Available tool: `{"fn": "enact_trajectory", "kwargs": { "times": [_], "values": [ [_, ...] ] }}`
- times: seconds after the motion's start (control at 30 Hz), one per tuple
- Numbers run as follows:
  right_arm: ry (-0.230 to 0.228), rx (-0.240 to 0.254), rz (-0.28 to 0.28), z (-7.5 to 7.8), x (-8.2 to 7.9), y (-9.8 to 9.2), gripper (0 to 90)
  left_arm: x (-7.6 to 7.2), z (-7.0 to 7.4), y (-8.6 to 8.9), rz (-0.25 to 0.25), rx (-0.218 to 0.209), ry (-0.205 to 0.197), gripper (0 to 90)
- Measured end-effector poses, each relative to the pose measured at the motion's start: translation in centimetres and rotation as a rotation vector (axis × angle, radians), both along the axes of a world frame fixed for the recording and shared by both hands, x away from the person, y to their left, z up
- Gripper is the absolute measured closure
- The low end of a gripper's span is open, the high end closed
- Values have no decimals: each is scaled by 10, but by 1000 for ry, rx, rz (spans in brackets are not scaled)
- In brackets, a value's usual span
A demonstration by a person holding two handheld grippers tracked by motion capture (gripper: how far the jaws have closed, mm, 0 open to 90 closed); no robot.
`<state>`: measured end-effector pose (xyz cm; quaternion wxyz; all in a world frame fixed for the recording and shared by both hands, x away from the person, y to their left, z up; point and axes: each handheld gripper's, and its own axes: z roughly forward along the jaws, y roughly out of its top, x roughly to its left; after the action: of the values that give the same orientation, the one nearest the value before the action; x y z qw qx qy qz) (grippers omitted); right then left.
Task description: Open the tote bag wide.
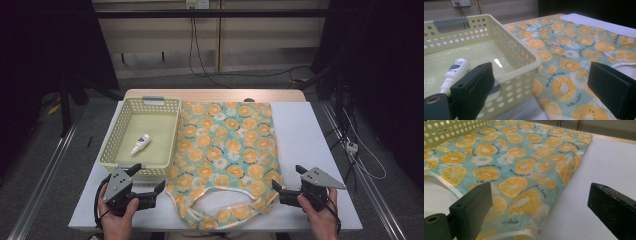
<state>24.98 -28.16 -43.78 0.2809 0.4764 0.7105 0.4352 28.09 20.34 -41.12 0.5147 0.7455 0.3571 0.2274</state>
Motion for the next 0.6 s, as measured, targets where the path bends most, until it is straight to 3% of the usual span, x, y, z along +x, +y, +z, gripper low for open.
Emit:
{"fn": "enact_trajectory", "kwargs": {
  "times": [0.43, 0.6],
  "values": [
    [9, -6, 29, 1, 3, 3, 62, -1, -1, 1, -2, 16, 14, 66],
    [16, -13, 82, 2, 3, 10, 46, 0, -2, 1, 7, 11, 21, 66]
  ]
}}
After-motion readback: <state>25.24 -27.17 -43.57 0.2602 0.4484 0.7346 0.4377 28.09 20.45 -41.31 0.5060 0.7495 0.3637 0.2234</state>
